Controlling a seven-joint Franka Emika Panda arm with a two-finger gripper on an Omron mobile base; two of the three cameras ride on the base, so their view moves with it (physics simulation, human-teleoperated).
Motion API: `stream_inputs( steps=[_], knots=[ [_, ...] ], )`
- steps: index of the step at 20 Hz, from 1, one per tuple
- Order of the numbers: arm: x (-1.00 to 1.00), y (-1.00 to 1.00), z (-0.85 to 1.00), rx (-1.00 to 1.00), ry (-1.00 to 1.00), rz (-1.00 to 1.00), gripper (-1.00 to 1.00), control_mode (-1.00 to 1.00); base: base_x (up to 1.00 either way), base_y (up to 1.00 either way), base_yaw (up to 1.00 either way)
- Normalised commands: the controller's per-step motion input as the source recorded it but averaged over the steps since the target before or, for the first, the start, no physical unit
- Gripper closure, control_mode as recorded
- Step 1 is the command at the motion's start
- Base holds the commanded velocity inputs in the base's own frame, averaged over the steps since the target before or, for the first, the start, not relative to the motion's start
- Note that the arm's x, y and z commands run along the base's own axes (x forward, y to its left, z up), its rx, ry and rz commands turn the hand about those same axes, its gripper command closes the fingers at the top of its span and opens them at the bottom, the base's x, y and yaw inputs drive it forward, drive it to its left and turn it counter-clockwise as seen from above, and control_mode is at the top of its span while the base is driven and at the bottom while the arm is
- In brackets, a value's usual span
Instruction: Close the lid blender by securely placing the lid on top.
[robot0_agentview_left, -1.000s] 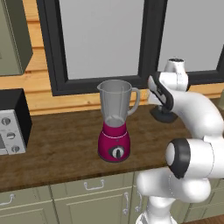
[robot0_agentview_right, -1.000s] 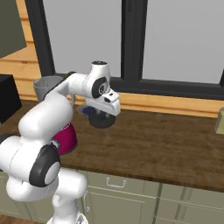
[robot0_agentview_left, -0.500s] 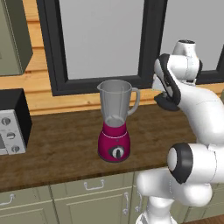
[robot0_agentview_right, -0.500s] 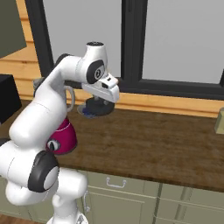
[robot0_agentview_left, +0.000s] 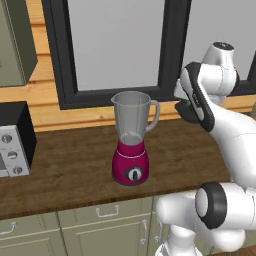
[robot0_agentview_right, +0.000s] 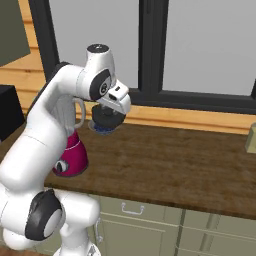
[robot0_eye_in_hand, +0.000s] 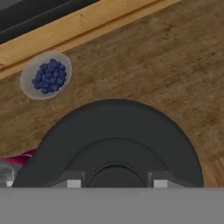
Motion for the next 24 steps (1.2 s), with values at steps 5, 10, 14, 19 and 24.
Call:
stream_inputs(
  steps=[5,10,14,19,24],
  knots=[
    [0.0,0.47,0.46,0.0,-0.15,0.02,1.0,-1.0,0.0,0.0,0.0],
    [0.0,0.53,0.63,0.0,0.0,0.02,1.0,-1.0,0.0,0.0,0.0],
    [0.0,0.55,0.55,0.0,0.0,0.03,1.0,-1.0,0.0,0.0,0.0],
    [0.0,0.56,0.4,0.0,0.0,0.03,1.0,-1.0,0.0,0.0,0.0],
    [0.0,0.49,0.18,0.0,0.0,0.02,1.0,-1.0,0.0,0.0,0.0]
  ],
)
